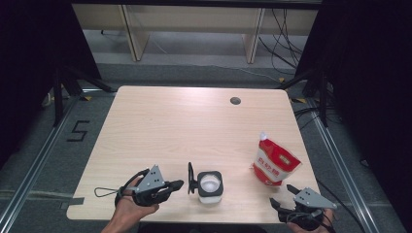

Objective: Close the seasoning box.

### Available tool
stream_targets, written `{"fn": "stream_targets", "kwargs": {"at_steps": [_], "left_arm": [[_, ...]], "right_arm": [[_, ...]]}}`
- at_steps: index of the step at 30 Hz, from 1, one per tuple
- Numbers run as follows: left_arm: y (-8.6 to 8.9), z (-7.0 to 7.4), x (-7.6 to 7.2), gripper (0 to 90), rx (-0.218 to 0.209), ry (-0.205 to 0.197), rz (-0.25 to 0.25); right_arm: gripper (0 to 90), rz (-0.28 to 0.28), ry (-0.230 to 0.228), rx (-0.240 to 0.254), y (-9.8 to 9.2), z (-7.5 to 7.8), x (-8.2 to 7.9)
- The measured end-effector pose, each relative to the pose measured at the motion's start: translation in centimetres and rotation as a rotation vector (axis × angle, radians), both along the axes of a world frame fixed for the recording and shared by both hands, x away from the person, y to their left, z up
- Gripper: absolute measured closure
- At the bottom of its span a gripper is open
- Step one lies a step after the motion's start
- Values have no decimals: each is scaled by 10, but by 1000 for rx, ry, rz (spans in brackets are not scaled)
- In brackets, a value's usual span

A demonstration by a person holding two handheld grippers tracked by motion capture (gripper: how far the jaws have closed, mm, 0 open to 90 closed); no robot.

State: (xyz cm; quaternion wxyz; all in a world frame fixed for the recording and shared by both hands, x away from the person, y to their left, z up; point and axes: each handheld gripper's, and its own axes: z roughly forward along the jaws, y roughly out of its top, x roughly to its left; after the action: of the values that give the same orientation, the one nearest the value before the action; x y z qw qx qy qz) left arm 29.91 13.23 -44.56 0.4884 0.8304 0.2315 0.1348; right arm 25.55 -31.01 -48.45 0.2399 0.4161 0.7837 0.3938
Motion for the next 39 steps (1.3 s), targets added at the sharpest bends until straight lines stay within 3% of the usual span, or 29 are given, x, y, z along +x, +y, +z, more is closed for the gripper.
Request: {"fn": "stream_targets", "kwargs": {"at_steps": [1, 2, 3, 5, 7, 11, 12, 20, 21, 23, 25, 32, 39], "left_arm": [[-2, 1, 0, 893, -15, 13, 5], [-2, 4, 0, 893, -6, -1, 6], [-3, 5, 1, 893, -10, -10, -3], [-4, 8, 0, 893, -19, -6, 7], [-4, 11, 1, 893, -8, -13, 8], [-5, 15, 1, 893, -16, -19, 9], [-6, 15, 1, 893, -16, -18, 11], [-10, 21, 1, 892, -18, -29, 5], [-11, 22, 2, 892, -13, -37, -4], [-12, 22, 2, 892, -13, -40, 0], [-12, 23, 3, 891, -9, -40, 9], [-13, 27, 4, 891, -17, -54, 12], [-16, 28, 3, 891, 12, -75, 4]], "right_arm": [[253, -19, 21, 9, 2, 0, -2], [253, -32, 37, 17, 3, 1, -4], [253, 11, -33, -16, -1, 0, 2], [253, 11, -33, -18, -1, 0, 1], [253, -8, -2, 1, 1, 0, -1], [253, 15, -21, -12, 0, -1, 1], [253, 15, -6, -1, 1, 0, 1], [252, 11, -17, 1, 1, 0, 0], [251, 10, 2, 11, 2, 0, -1], [251, 30, -19, -6, 0, 0, 1], [251, 16, -4, 12, 2, 0, 0], [251, 20, -22, -1, 1, -1, 1], [251, 22, -20, -4, 1, -1, 1]]}}
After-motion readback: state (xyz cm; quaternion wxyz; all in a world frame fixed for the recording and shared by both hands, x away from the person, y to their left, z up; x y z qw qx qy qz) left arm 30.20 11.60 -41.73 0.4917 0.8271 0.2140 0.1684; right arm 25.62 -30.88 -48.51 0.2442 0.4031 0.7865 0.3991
